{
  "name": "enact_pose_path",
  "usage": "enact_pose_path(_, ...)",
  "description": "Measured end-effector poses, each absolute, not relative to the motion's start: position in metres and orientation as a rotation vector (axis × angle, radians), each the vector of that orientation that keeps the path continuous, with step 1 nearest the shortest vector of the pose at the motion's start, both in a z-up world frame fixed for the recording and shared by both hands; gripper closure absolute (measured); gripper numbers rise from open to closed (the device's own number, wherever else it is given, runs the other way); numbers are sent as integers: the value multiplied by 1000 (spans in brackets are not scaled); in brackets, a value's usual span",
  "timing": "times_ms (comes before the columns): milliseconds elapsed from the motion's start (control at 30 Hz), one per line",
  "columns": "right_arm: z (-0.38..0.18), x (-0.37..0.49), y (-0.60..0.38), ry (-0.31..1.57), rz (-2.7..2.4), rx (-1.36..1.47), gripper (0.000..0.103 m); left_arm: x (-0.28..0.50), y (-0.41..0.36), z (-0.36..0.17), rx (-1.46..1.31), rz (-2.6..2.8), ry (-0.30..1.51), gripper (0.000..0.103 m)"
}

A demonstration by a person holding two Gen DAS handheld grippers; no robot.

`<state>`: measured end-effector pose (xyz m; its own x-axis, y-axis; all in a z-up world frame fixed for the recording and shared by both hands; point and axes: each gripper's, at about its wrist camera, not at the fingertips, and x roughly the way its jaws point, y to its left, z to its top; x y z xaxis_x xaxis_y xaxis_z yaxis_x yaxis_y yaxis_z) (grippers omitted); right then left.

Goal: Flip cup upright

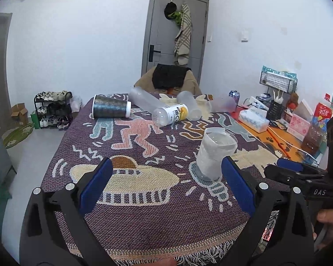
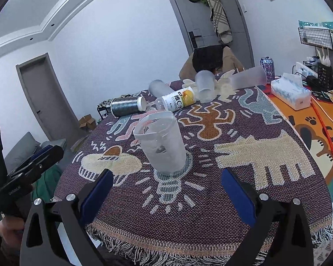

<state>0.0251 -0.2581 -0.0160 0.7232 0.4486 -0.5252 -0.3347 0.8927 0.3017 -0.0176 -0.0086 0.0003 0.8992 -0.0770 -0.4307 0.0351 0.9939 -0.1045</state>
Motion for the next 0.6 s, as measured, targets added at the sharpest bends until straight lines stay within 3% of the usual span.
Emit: enact_pose_path(600,-16,19,-250,611,421,166,7,-22,-2,-3,-91,-37,436,6)
